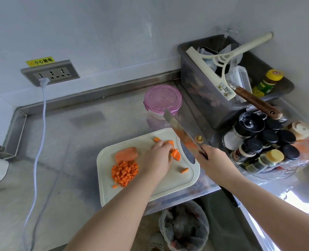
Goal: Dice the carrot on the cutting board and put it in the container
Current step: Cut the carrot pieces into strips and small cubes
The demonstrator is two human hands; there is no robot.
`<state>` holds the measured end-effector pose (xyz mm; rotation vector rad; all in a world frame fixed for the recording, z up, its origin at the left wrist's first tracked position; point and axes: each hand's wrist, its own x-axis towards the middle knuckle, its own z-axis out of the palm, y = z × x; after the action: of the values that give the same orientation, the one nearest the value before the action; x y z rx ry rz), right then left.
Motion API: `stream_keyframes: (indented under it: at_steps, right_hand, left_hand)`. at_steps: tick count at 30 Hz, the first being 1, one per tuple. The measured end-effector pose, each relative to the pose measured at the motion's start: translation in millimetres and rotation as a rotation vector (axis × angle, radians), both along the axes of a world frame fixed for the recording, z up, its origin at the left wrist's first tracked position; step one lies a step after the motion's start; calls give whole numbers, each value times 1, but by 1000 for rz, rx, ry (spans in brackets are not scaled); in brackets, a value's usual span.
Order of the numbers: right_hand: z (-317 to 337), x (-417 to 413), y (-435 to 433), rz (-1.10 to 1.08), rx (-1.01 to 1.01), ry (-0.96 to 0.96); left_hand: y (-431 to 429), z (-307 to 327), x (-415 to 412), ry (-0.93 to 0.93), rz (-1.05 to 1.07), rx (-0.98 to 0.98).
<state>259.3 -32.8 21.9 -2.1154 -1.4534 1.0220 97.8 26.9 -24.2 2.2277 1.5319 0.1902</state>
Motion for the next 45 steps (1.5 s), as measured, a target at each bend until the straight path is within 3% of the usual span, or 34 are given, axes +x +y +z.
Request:
stream_keyframes:
  at_steps: [6,11,16,22,26,32,45]
  right_hand:
    - [0,3,-3,-27,18,-31]
    - [-4,9,-4,11,-7,-76]
    - [-7,5,-2,11,-28,-57]
    - [-11,-1,-1,37,-54,-13]
    - [-12,-7,1,69,-28,-23]
    - [-10,-18,-1,125,-19,-15]
    - [-8,-27,-10,152,-51,2]
  left_hand:
    - [14,-7,21,30,75,-155]
    - [11,-9,14,-242,242,-256]
    - [4,-3,-5,-354,322,-291]
    - [-5,-3,-30,-563,567,-528]
    - [-15,0,-46,-586,625,-572]
    - [-29,-7,-54,-529,486,-589]
    - [-46,-20,-56,-561,652,-495]
